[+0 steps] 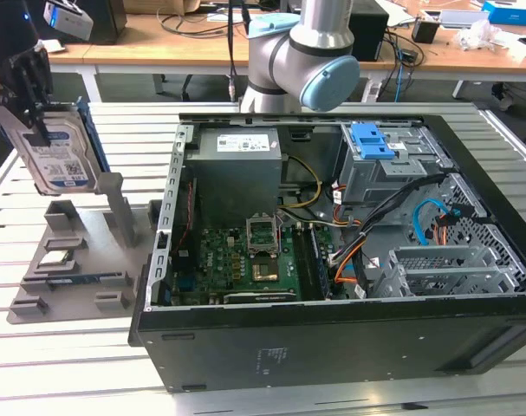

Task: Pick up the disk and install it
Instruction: 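Pick up the disk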

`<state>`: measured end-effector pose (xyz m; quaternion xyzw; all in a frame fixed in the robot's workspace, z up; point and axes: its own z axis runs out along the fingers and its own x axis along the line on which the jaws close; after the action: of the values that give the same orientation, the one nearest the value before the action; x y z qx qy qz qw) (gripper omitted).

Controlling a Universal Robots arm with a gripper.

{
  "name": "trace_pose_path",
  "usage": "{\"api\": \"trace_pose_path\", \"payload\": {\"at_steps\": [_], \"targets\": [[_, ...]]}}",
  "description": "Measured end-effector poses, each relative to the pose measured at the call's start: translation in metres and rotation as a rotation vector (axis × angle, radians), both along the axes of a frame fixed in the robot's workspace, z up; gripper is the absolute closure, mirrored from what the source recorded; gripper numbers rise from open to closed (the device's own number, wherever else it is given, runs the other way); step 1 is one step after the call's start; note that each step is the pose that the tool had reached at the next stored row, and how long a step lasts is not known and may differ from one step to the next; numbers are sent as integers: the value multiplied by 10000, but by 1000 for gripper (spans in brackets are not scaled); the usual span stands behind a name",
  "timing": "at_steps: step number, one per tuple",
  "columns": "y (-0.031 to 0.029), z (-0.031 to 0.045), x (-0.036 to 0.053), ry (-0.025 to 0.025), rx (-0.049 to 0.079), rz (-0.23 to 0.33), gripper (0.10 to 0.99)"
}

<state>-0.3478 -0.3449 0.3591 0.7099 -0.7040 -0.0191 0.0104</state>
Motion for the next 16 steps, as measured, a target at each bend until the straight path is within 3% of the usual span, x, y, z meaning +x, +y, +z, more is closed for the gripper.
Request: {"api": "trace_pose_path", "payload": {"at_steps": [6,16], "targets": [[2,125,0,1,0,0,722],[7,402,0,2,0,0,722]]}}
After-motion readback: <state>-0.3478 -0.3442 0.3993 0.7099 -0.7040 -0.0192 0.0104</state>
